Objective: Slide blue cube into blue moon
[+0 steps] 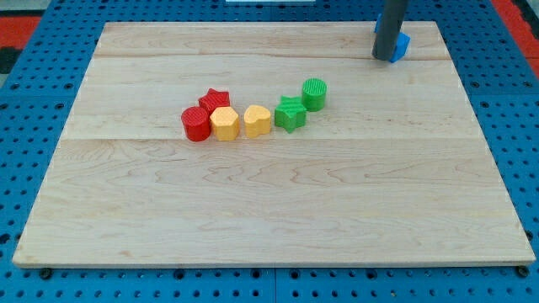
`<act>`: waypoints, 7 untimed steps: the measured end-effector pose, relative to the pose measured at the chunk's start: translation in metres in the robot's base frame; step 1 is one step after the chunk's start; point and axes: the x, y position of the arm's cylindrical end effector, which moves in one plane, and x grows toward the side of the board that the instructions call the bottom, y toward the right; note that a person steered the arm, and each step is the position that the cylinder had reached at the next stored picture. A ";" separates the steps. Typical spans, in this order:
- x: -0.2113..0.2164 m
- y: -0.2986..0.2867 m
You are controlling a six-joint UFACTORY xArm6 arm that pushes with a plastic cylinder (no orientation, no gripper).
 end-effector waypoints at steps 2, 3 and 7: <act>0.025 0.019; 0.027 0.035; -0.005 0.031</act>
